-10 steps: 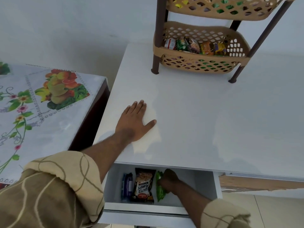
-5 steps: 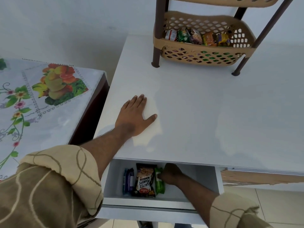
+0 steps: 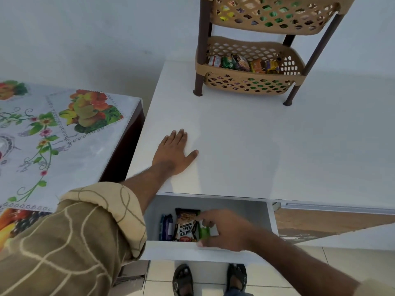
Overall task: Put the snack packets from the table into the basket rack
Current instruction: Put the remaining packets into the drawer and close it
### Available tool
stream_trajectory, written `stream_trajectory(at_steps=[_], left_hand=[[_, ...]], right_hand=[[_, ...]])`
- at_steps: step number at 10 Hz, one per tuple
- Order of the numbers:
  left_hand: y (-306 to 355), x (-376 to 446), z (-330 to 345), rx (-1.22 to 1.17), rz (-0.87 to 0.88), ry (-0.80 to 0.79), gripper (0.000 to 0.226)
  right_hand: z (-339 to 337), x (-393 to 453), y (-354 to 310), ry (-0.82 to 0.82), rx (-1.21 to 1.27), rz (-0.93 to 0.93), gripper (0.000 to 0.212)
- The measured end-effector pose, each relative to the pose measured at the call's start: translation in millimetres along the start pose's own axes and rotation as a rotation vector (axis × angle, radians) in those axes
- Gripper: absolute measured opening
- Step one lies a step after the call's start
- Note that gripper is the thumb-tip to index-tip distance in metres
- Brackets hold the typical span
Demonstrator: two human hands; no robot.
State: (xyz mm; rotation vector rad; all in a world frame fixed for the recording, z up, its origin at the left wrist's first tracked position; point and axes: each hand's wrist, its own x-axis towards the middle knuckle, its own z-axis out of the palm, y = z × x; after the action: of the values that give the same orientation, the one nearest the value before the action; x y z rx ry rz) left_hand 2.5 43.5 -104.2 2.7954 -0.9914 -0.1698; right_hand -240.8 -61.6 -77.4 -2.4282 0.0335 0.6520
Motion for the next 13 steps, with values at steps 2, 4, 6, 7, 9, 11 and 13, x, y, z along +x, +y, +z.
stream_trajectory(at_steps=[2,4,6,7,9,11,13], left_hand=[[0,-12,2,0.005,0.001,0.000,0.084],[-1,-19,4,-0.005,0.001,0.011,0.084],[1,-19,5,0.009,-0.005,0.008,0.083],[1,-20,5,0.007,-0.008,0.010,0.082],[1,-21,5,0.009,-0.002,0.021,0.082],[1,-21,6,-0.005,-0.003,0.035,0.082],[0,-22,7,-0.015,0.006,0.053,0.082]], right_hand=[[9,-9,-11,-0.102,-0.304,-0.127,0.094],[23,-5,-10,0.111,-0.509,-0.231,0.094],[22,-6,-1,0.322,-0.543,-0.240,0.106],[19,-4,4,0.323,-0.542,-0.145,0.115],[8,10,14,0.353,-0.498,0.046,0.126],[-8,21,14,0.376,-0.460,0.103,0.116],[-16,23,13,0.491,-0.515,0.041,0.092]])
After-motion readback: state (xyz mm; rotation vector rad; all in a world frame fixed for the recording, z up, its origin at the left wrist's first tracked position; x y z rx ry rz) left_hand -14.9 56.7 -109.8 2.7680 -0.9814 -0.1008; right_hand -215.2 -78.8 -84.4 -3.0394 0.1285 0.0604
